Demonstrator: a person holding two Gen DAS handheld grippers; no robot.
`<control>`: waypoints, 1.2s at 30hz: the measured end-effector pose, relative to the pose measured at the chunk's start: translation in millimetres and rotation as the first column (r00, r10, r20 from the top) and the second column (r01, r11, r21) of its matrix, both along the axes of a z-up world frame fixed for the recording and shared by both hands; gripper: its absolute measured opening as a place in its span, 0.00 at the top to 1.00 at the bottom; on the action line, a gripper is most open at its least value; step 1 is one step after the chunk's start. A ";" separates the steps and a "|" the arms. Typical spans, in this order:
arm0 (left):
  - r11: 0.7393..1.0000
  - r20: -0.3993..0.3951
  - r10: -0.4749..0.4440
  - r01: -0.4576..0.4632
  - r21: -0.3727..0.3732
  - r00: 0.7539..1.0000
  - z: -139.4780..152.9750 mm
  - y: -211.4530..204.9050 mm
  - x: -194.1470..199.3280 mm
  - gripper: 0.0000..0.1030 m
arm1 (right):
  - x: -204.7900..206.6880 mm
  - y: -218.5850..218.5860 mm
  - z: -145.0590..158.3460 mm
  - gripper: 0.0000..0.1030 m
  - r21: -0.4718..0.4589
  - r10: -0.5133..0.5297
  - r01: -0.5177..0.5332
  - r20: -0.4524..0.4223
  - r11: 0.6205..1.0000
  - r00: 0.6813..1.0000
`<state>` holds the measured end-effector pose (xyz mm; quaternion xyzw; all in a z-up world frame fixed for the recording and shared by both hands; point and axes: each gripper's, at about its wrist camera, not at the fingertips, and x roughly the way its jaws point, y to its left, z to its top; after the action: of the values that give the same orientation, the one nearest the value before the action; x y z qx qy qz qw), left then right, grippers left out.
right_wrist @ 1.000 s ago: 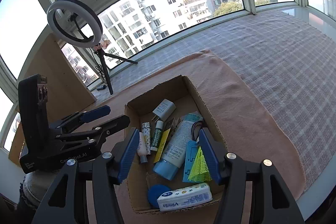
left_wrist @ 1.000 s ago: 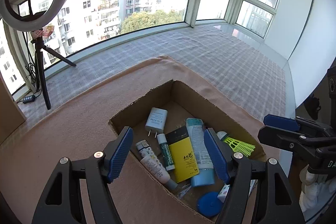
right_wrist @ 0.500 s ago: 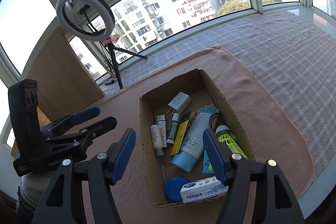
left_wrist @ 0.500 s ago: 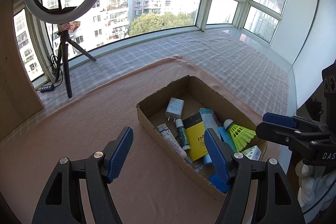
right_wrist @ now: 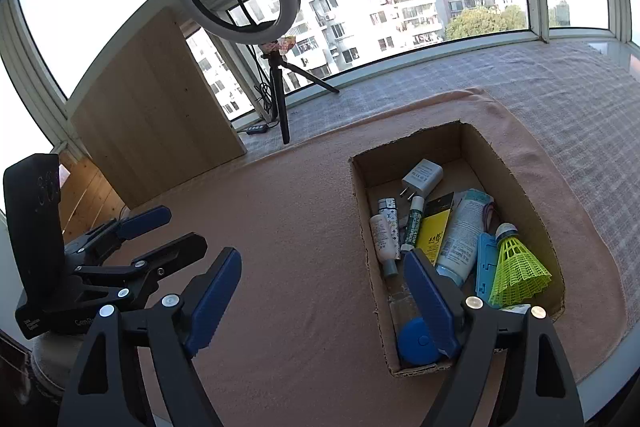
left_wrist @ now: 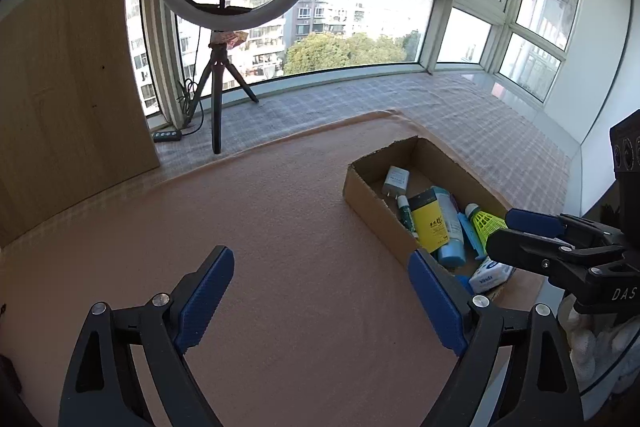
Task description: Organize objects
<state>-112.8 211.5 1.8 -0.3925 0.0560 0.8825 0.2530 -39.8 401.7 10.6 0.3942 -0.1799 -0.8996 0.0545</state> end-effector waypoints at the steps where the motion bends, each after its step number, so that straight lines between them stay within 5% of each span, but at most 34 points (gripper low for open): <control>1: 1.000 -0.003 0.017 -0.017 -0.001 1.000 0.8 -10.3 2.5 0.10 | -0.5 -7.5 0.5 0.21 0.001 0.012 -0.012 -0.001 1.000 1.000; 16: 0.970 -0.013 0.243 -0.243 -0.009 0.970 8.8 -153.6 44.2 0.10 | -1.3 -118.0 11.2 0.20 0.047 0.147 -0.145 -0.038 0.988 0.988; 23: 0.949 -0.027 0.314 -0.314 0.002 0.949 13.8 -197.5 65.7 0.10 | 2.3 -156.0 7.7 0.19 0.051 0.194 -0.192 -0.042 0.980 0.980; 36: 0.908 -0.015 0.418 -0.418 -0.005 0.908 3.7 -251.3 100.8 0.10 | 18.3 -205.0 2.3 0.19 0.199 0.198 -0.185 -0.048 0.962 0.979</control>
<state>-11.9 -39.8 5.5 -0.3902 -0.0238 0.9187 0.0563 -21.5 196.7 12.8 0.3827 -0.0506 -0.9161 0.1087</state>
